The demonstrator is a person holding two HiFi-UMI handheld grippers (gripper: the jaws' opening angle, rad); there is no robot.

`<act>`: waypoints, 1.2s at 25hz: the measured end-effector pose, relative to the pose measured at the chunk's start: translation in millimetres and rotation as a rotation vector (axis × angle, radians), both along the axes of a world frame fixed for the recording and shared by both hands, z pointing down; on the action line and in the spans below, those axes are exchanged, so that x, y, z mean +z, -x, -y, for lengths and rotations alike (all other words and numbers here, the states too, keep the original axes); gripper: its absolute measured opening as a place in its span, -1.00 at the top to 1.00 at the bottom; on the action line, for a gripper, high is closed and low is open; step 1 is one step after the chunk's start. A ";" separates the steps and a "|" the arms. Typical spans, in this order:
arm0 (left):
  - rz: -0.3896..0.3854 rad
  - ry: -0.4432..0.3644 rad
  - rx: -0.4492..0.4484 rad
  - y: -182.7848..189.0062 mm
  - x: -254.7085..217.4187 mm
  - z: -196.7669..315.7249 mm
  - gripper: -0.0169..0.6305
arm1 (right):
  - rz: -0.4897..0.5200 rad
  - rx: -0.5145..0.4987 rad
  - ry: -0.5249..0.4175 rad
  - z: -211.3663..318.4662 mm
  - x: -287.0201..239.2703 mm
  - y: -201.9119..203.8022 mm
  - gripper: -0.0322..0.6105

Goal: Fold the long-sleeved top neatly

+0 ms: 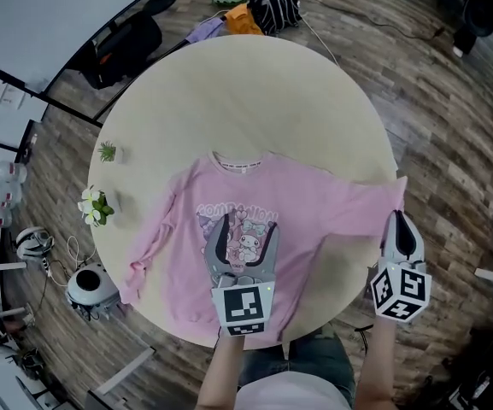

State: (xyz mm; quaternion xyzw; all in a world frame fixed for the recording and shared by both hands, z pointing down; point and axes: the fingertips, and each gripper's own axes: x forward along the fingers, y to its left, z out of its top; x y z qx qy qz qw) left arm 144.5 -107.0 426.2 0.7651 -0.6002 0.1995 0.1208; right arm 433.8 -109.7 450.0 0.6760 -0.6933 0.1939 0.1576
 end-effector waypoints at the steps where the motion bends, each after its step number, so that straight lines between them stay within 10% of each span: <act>1: -0.004 -0.007 0.001 4.1 -4.1 -1.5 -0.13 | -0.001 -0.003 -0.015 -0.2 -8.1 6.3 0.79; 15: -0.054 -0.055 -0.039 88.0 -33.6 -25.4 -0.13 | -0.113 -0.173 -0.115 10.9 -64.9 131.1 0.79; 30: -0.089 -0.020 -0.108 153.8 -25.1 -46.3 -0.13 | -0.173 -0.284 0.047 25.1 21.3 248.7 0.79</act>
